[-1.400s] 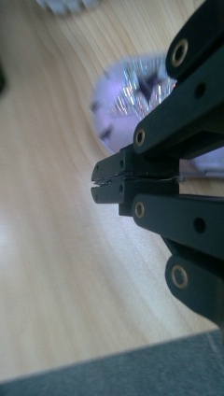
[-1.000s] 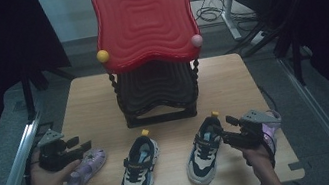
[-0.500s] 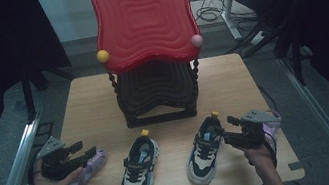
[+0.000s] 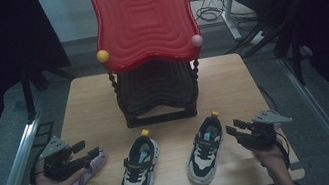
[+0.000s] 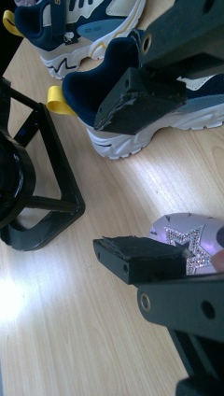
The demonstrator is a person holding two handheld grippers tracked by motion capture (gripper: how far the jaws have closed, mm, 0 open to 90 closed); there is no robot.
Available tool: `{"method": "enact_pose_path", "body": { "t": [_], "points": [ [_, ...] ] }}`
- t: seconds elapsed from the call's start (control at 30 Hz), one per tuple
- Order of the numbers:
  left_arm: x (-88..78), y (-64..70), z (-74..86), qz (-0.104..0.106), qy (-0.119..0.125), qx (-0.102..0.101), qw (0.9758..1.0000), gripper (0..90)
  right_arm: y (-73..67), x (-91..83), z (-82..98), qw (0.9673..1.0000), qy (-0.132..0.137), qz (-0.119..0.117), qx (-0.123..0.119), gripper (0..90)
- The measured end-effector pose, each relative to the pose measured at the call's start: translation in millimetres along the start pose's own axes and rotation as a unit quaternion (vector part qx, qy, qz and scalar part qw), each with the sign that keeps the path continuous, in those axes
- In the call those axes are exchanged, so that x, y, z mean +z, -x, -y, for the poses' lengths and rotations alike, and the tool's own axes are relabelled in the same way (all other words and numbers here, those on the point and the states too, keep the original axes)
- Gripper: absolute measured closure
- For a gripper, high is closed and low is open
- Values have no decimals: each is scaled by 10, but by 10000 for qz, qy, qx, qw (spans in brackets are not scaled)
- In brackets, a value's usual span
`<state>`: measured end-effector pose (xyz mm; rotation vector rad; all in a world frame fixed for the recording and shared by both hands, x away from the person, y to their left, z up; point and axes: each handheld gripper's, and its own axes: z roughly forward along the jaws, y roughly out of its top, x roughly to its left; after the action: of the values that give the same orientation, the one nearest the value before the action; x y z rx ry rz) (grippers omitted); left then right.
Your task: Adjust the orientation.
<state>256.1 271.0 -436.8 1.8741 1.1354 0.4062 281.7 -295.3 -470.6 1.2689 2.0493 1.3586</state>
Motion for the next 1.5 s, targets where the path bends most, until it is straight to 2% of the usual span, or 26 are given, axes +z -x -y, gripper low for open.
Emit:
{"method": "enact_pose_path", "body": {
  "t": [0.07, 0.1, 0.13, 0.2, 0.37, 0.83, 1.0, 1.2, 1.5],
  "points": [
    [2, 7, 4, 17, -17, 10, 10000, 376, 44, -55, 21, 10000, -11, 2, 0, 682],
    [2, 7, 4, 17, -17, 10, 10000, 376, 44, -55, 21, 10000, -11, 2, 0, 682],
    [3, 9, 6, 20, -25, 12, 10000, 376, 81, -102, 41, 10000, -24, 3, -45, 761],
    [11, 15, 19, 29, -52, 15, 10000, 376, 112, -142, 56, 10000, -35, -15, -27, 825],
    [8, 24, 38, 47, -67, 12, 10000, 376, 189, -200, 126, 9999, -75, 109, -67, 892],
    [-86, -7, 64, -28, 15, -37, 10000, 377, 409, -495, 293, 9984, 92, 523, 175, 897],
    [-77, -22, 88, -40, -24, -38, 10000, 377, 519, -615, 361, 9968, 133, 728, 315, 896],
    [-42, -15, 112, -40, -105, -19, 9999, 376, 621, -691, 466, 9947, 61, 944, 411, 896],
    [-24, -12, 135, -49, -145, -2, 9999, 375, 741, -828, 593, 9905, -54, 1298, 447, 896]
  ]
}}
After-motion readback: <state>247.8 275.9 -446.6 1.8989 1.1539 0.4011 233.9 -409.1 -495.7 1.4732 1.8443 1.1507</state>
